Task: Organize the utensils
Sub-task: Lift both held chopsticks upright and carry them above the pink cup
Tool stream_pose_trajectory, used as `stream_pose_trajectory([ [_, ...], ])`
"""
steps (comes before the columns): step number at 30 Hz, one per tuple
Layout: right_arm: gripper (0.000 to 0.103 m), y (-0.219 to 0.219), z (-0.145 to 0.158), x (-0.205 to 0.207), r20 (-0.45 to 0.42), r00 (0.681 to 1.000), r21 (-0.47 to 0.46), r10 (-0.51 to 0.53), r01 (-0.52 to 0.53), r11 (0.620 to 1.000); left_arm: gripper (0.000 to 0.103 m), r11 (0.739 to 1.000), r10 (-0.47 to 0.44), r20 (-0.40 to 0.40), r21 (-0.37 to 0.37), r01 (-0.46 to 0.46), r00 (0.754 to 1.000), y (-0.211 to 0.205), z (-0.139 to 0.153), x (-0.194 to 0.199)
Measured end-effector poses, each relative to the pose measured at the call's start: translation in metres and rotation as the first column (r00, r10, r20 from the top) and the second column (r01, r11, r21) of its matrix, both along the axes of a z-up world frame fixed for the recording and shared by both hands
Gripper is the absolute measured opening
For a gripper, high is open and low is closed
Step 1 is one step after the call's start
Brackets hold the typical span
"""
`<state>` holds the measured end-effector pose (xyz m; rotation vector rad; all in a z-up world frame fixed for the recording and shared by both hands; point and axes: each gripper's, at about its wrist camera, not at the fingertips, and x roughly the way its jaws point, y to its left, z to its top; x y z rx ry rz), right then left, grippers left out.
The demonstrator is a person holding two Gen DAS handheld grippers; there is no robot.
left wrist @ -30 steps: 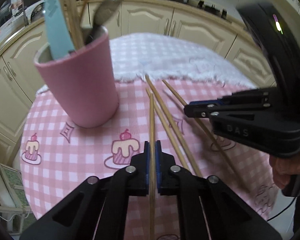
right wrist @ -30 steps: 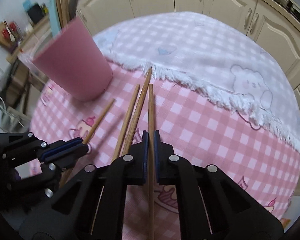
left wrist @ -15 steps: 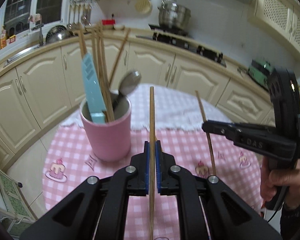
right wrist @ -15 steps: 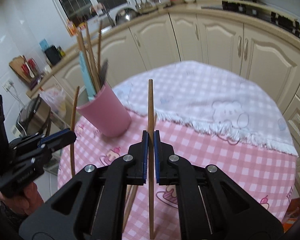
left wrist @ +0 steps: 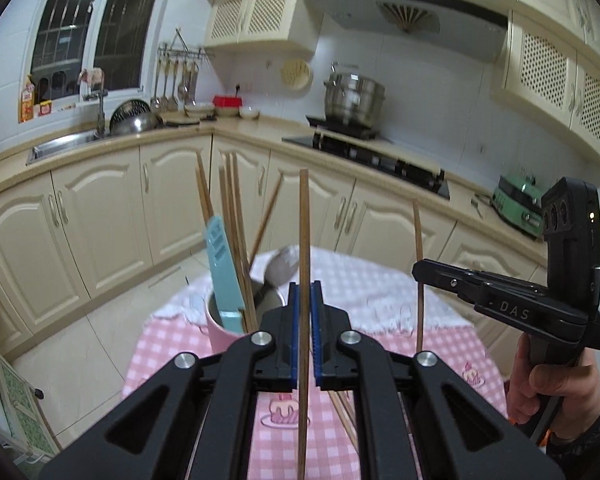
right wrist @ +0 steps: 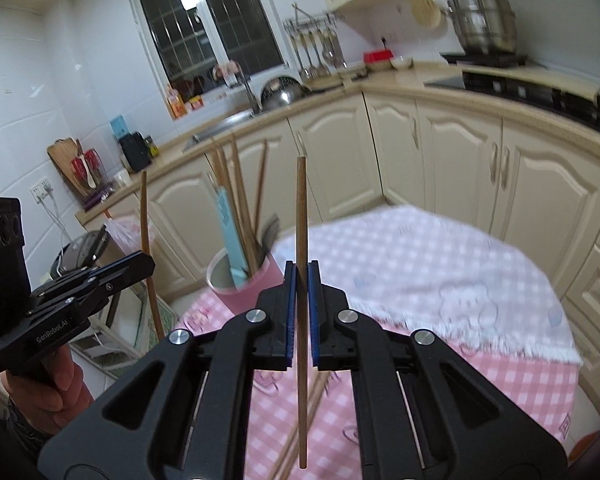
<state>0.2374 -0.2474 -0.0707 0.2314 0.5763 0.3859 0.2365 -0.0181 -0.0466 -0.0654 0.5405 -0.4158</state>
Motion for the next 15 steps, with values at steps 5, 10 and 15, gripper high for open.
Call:
stream_pose_trajectory([
  [5, 0.006, 0.009, 0.033, 0.005, 0.082, 0.997, 0.015, 0.013, -0.014, 1.0, 0.005, 0.999, 0.034, 0.066, -0.035, -0.031, 0.997, 0.017, 0.029, 0.003],
  [10, 0.006, 0.02, 0.066, 0.013, 0.16, 0.987, 0.026, 0.029, -0.033, 0.999, 0.005, 0.996, 0.07, 0.146, -0.058, -0.062, 0.987, 0.026, 0.061, 0.011],
  [15, 0.006, 0.034, 0.096, 0.028, 0.232, 0.972, 0.03, 0.049, -0.057, 0.998, 0.005, 0.993, 0.091, 0.209, -0.087, -0.074, 0.974, 0.029, 0.086, 0.022],
])
